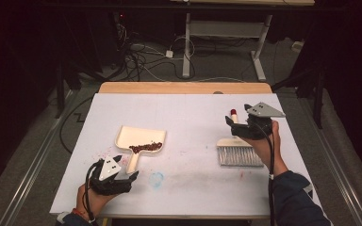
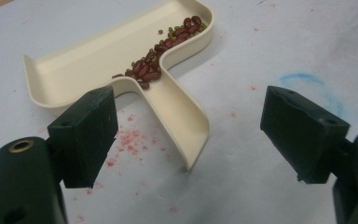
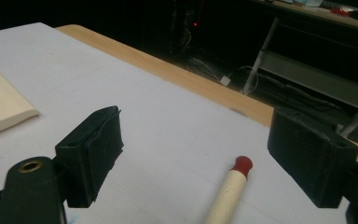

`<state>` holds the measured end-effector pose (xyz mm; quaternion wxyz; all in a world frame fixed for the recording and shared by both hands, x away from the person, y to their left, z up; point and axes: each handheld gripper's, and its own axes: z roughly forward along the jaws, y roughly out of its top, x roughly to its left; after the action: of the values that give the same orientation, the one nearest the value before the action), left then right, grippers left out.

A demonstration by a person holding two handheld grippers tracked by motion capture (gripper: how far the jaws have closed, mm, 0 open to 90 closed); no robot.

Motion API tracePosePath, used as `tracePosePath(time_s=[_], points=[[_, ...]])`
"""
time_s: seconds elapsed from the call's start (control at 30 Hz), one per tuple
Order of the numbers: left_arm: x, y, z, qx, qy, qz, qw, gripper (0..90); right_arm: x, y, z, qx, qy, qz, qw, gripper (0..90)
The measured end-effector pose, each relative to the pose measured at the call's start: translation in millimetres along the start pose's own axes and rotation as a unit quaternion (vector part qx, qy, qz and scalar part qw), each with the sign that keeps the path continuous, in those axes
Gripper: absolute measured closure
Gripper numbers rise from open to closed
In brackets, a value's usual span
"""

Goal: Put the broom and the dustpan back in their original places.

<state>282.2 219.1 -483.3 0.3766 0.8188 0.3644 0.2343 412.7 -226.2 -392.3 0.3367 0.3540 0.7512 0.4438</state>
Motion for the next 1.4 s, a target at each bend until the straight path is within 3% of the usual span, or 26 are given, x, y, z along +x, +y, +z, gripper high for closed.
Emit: tracePosePath(time_s=[0.3,0.67,0.9,1.4], points=[[-0.2,0.4,0.7,0.003,-0.003,0.003,1.0000,18.9,6.1,4.9,-15.8,-0.023,0.013,-0.005,0.9996,17.4],[-1.3,1.0,1.1,0.003,-0.005,0.004,1.0000,18.8,16.1,1.4,-34.4,-0.037,0.026,-0.032,0.9985,17.1],[-1.6,1.9,0.7,-0.001,0.001,0.008,1.0000,18.9,19.2,-4.7,-45.4,-0.041,0.030,-0.043,0.9978,17.0],[-3.2,2.2,1.8,0.000,-0.006,0.016,0.9999,18.8,19.0,-24.4,-62.5,-0.050,0.035,-0.066,0.9960,16.4]])
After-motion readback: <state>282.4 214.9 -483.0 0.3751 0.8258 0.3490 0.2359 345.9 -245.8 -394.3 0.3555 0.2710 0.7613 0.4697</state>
